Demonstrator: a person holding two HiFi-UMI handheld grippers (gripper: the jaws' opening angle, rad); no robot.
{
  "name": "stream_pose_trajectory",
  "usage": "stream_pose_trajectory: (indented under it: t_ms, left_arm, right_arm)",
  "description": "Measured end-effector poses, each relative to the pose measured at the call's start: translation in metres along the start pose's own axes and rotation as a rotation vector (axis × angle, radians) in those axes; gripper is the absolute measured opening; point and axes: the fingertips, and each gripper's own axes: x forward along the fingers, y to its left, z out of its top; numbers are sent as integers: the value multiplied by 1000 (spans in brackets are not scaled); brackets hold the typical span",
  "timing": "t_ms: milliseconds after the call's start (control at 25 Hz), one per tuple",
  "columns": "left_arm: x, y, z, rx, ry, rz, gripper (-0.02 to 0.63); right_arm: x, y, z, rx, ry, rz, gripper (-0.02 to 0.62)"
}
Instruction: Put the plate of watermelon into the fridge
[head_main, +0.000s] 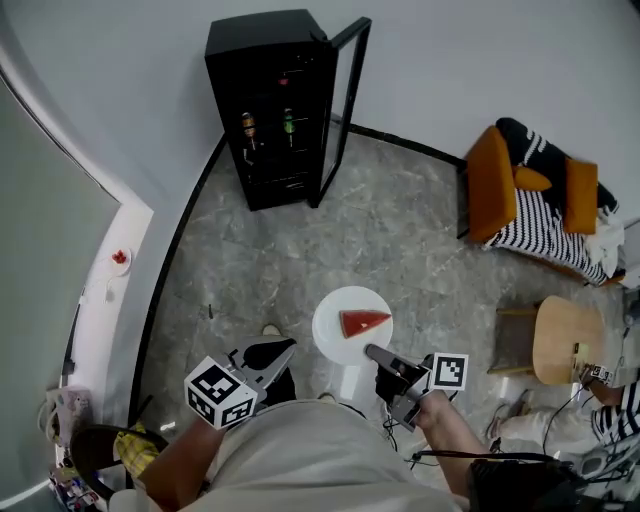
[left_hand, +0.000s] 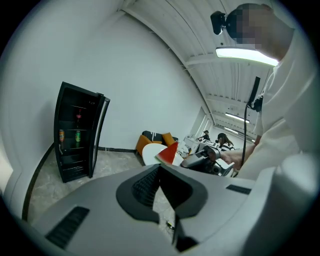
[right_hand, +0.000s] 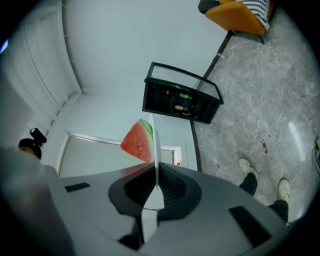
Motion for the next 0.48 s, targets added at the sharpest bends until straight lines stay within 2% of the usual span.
stream_pose_trajectory:
  t_ms: [240,480]
  left_arm:
    - [-14,83,56,43,7,-39,11]
    - [-32,147,82,53,20,-60,11]
  right_arm:
    - [92,22,61,-24,-42,-5,23]
    - [180,20,112,-44,-48,-16,23]
